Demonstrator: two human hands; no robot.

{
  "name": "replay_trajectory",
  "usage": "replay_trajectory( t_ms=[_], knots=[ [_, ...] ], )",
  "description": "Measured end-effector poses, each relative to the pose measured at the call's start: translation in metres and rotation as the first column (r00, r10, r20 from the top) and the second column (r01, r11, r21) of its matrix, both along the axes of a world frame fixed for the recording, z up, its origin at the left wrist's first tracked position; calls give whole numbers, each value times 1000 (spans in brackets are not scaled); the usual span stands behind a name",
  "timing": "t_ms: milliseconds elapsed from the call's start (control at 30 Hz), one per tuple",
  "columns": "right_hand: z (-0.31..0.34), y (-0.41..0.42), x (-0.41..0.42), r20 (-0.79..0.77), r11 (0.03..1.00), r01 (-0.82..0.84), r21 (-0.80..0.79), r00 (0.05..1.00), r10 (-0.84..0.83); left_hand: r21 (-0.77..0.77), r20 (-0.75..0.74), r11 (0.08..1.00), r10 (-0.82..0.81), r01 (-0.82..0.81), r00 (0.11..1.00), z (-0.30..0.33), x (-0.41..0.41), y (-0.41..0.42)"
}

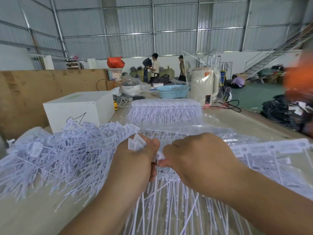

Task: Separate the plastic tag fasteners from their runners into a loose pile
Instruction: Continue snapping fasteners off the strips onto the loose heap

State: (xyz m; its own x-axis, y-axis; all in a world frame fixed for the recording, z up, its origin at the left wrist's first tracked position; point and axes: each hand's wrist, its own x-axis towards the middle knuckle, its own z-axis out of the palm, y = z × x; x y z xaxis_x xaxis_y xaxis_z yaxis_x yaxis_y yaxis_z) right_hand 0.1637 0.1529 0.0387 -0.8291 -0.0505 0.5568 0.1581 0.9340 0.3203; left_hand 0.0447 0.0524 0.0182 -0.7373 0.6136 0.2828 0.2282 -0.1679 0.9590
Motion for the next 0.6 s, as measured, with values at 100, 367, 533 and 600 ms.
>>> replay_trajectory(
  t_ms=[100, 367, 533, 600],
  knots=[
    [-2, -2, 3, 25, 1000, -15, 21, 1000, 15, -88, -58, 995, 29, -34, 998, 2, -11, -3],
    [10, -4, 16, -74, 949, -81, -306, 995, 62, 2, 300, 985, -167, 174, 939, 3, -19, -7],
    [-3, 8, 9, -82, 546, -176, -819, 978, 193, 73, 326, 946, -322, 316, 889, -6, 2, 0],
    [-6, 10, 6, -96, 406, -195, -893, 964, 250, 91, 414, 919, -385, 383, 825, -7, 3, 2]
  ],
)
